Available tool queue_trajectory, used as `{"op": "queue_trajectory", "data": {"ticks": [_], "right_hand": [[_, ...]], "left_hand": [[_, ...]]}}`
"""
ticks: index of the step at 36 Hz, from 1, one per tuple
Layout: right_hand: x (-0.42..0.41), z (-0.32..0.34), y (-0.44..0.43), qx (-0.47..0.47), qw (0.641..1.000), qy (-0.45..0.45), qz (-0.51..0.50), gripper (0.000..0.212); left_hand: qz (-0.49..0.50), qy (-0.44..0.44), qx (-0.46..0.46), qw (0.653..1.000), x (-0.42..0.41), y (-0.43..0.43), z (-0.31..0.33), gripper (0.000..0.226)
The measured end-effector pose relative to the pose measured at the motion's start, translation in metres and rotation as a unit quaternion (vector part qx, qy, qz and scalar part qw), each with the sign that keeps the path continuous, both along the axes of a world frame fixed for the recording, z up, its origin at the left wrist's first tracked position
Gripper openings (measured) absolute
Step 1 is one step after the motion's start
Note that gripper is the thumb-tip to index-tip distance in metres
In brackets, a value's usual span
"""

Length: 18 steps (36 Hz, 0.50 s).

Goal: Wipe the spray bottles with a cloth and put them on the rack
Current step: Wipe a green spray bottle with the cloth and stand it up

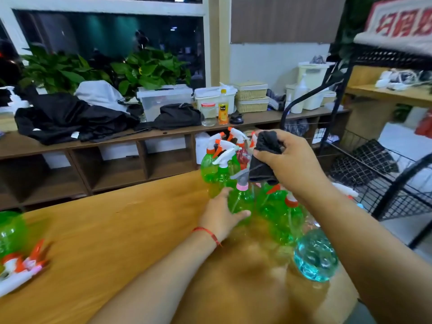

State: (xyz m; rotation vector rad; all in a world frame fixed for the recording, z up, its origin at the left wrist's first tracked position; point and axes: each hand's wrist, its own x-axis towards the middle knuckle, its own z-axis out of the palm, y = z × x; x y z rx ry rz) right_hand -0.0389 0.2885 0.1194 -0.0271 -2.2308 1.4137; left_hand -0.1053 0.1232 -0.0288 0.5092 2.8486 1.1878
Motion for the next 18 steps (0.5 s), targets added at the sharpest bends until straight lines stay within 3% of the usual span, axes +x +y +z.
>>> {"op": "queue_trajectory", "data": {"ticks": [8,12,15,18], "right_hand": [[0.002,-0.006,-0.018,0.008,0.999,-0.033,0.022,0.023],[0.002,-0.008,-0.045,-0.005,0.996,-0.030,0.081,0.035],[0.004,-0.008,-0.074,-0.034,0.990,-0.041,0.129,0.056],[0.008,-0.008,-0.111,-0.060,0.982,-0.062,0.168,0.046]], "left_hand": [[0.024,0.034,-0.039,0.998,0.006,-0.005,-0.002,0.105],[0.027,0.065,-0.035,0.997,0.014,-0.043,0.005,0.083],[0.052,0.086,-0.049,0.994,0.021,-0.089,0.015,0.069],[0.097,0.084,-0.073,0.989,0.033,-0.146,0.028,0.057]]}}
